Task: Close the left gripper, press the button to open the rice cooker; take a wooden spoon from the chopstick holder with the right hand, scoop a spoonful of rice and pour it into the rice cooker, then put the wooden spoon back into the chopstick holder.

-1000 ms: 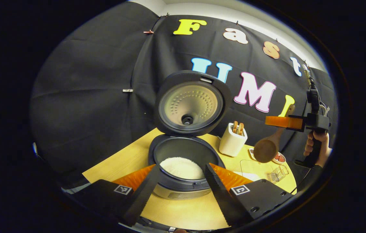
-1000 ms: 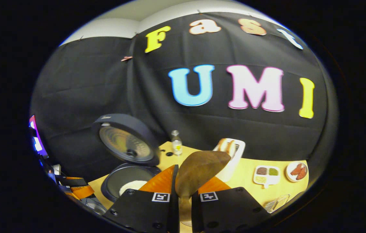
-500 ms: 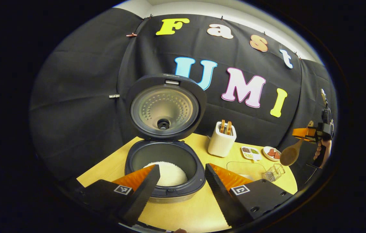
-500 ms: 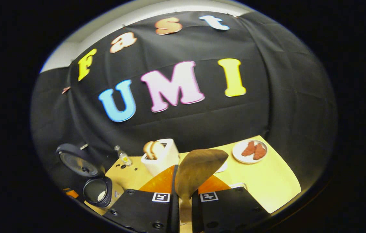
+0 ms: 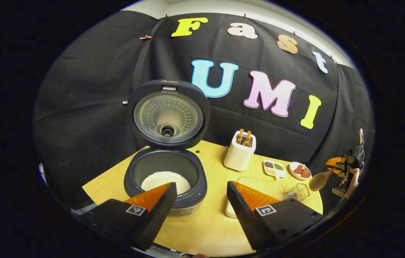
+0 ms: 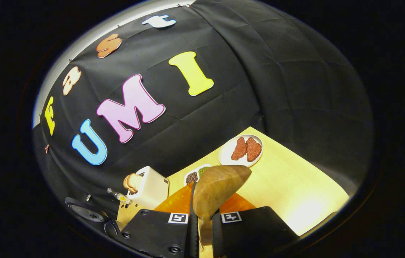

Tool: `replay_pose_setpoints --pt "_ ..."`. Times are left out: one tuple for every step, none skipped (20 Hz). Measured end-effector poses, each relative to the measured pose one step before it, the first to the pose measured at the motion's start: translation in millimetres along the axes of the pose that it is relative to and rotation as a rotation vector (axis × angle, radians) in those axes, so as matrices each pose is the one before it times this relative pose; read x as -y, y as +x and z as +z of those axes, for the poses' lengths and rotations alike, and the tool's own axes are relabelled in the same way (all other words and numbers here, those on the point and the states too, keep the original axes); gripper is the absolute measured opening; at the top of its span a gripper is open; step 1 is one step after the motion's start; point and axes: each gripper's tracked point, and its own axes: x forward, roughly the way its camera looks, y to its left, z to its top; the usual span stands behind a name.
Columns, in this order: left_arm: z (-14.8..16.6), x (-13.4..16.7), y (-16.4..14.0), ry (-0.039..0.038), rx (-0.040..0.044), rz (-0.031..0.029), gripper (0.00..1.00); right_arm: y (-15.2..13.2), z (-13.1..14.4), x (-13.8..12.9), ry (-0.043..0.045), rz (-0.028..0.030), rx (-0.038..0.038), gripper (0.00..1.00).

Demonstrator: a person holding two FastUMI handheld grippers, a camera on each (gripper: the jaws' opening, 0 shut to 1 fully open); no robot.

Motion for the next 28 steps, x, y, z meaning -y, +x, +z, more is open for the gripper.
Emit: replay_pose_setpoints --pt "-1.67 3.25 -2.16 0.00175 -0.00404 0.01159 0.95 5.22 -6.7 3.24 -0.00042 -0.0053 -0.01326 0.19" --pt "-2.51 3.37 -1.67 -0.00378 -0.00474 0.0077 0.95 10.47 -6.73 8.84 -0.00336 -0.01141 -0.01345 0.19" --pt "-2.64 4.56 -1.5 -0.00313 -0.00884 0.00483 0.95 8.23 -5.82 6.96 0.00053 -0.01079 -0.01194 0.19" --pt "-3.66 4.26 -1.84 0.00108 -0.00724 0.00621 0.95 6.79 -5.42 4.33 0.00759 -0.00453 -0.01261 0.19" --pt "-0.89 3.73 -3.11 0.0026 -0.00169 0.00564 0.95 6.13 -3.93 2.99 0.00829 -0.00237 -0.01064 0.19" --pt "-0.64 3.59 -1.72 0.00322 0.0008 0.00654 0.95 5.95 -4.7 3.87 0.00285 -0.00456 -0.00976 0.19" --pt "-0.34 2.11 -1.98 0.00274 -0.0016 0.00639 0.95 5.24 -6.36 4.14 -0.00328 -0.0077 -0.00856 0.19" --pt "-2.05 2.69 -2.26 0.00122 -0.00124 0.00466 0.95 4.52 -5.12 2.5 -0.00397 -0.00141 -0.0093 0.19" --pt "0.21 2.32 -1.62 -0.00052 0.0002 0.00499 0.95 3.46 -7.54 1.4 -0.00086 -0.00137 -0.01321 0.19" --pt "-0.02 1.46 -1.38 -0.00089 0.00077 0.00491 0.95 3.35 -5.56 2.47 -0.00227 -0.0088 -0.01308 0.19" --pt "0.72 0.35 -1.69 0.00024 0.00238 0.00881 0.95 3.72 -5.58 3.1 -0.00173 -0.00952 -0.0106 0.19" --pt "1.13 -0.03 -1.27 -0.00087 0.00502 0.00765 0.95 3.14 -4.46 1.85 -0.00027 -0.00693 -0.00593 0.19" --pt "2.29 0.2 -1.65 -0.0026 0.00474 0.00822 0.95 2.9 -4.96 1.02 0.0013 -0.00481 -0.00749 0.19" --pt "2.91 -0.84 -1.6 -0.00295 0.00797 0.00771 0.95 2.8 -4.44 -0.04 0.00279 0.00191 -0.00874 0.19" --pt "4.74 -1.39 -1.11 -0.00201 0.013 0.00761 0.95 5.53 -0.77 0.03 0.00112 0.00385 -0.00797 0.2" --pt "6.15 -1.78 -1.14 -0.00117 0.01855 0.00886 0.95 -0.22 -2.76 -1.54 -0.00116 0.01307 -0.00095 0.23" --pt "7.05 -3.44 -0.5 -0.00011 0.01904 0.00846 0.95 -1.06 2.35 -1.82 -0.00497 0.0017 0.00563 0.18" --pt "6.73 -3.79 -0.25 0.00126 0.01943 0.00866 0.95 -1.7 -0.27 -1.5 -0.0055 0.0062 0.0094 0.26" --pt "7.98 -4.61 1.64 0.00113 0.01782 0.00703 0.95 -2.98 1.48 -2.87 -0.00767 0.00963 0.01052 0.31" --pt "7.42 -2.89 1.57 -0.0005 0.01939 0.00104 0.95 -8.39 -2.9 -6.01 -0.0147 0.01505 0.00915 0.53" --pt "8.92 -3.07 3.17 0.00029 0.01888 0.00015 0.95 -21.6 -6.28 2.02 -0.02618 -0.00984 0.00395 0.76" --pt "10.68 -3.31 4.34 0.00471 0.02167 -0.00141 0.95 8.08 6.16 4.9 -0.02444 -0.01354 0.00752 0.98" --pt "12.78 -4.43 4.91 0.00934 0.02822 0.00166 0.95 -9.42 2.06 3.18 -0.01507 -0.01342 0.01339 0.99" --pt "14.74 -6.19 4.6 0.01184 0.03637 0.00199 0.95 -11.47 1.1 1.54 -0.00687 -0.00922 0.01768 0.99" --pt "16.75 -7.38 5.98 0.01395 0.04366 0.00216 0.95 -13.01 2.27 2.24 -0.00581 -0.01604 0.02081 0.99" --pt "14.36 -8.52 7.44 0.01181 0.03888 0.00529 0.95 -14.58 1.08 3.77 -0.01406 -0.01687 0.02051 0.98" --pt "12.78 -8.08 8.97 0.00869 0.03439 0.00238 0.95 -14.71 2.63 4.32 -0.01872 -0.02173 0.02667 0.99" --pt "11.87 -7.37 9.65 0.0098 0.03589 -0.00134 0.95 -16.13 3.0 5.02 -0.02448 -0.01944 0.03143 0.98"
